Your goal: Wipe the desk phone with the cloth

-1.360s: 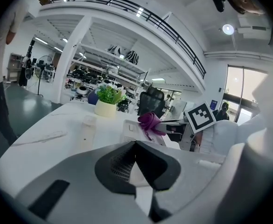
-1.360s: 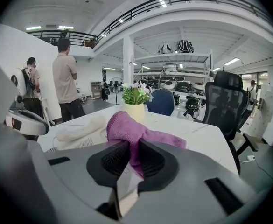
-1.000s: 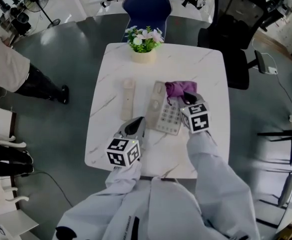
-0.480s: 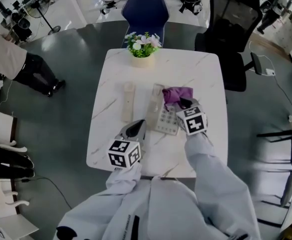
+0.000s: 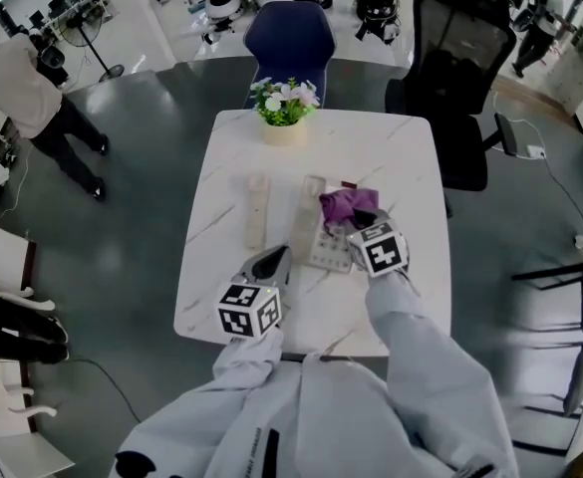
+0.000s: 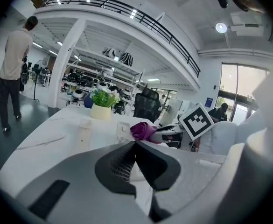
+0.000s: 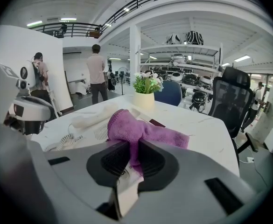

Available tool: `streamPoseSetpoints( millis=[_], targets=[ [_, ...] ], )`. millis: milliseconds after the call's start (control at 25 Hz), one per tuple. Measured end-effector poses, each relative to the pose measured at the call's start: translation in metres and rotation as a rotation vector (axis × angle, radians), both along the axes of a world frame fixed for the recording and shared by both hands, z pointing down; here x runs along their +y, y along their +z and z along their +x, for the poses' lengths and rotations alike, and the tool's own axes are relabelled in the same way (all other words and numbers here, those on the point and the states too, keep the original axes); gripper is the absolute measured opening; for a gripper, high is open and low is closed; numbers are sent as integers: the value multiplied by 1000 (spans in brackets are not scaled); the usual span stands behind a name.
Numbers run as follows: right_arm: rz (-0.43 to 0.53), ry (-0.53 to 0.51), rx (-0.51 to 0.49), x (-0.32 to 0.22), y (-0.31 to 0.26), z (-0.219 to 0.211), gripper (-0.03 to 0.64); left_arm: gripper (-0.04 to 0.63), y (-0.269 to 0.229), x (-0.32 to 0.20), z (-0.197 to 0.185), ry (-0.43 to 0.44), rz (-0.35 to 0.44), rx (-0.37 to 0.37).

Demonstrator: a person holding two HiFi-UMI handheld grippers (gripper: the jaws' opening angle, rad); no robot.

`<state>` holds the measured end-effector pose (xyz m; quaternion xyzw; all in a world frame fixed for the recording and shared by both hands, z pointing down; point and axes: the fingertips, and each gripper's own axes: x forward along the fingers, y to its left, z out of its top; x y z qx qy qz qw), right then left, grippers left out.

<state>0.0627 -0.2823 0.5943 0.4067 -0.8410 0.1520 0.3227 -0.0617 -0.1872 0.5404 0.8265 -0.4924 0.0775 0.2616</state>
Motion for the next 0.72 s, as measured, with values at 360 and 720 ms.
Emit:
streamPoseSetpoints(
  millis=[360,720],
  targets=[
    [26,-8,-3,6,-5,0,37,-2,-7,5,-1,-12,19,-2],
    [-35,-27,-32,29,7,-6,37,-2,-12,11,0,-15,31,2]
  ],
)
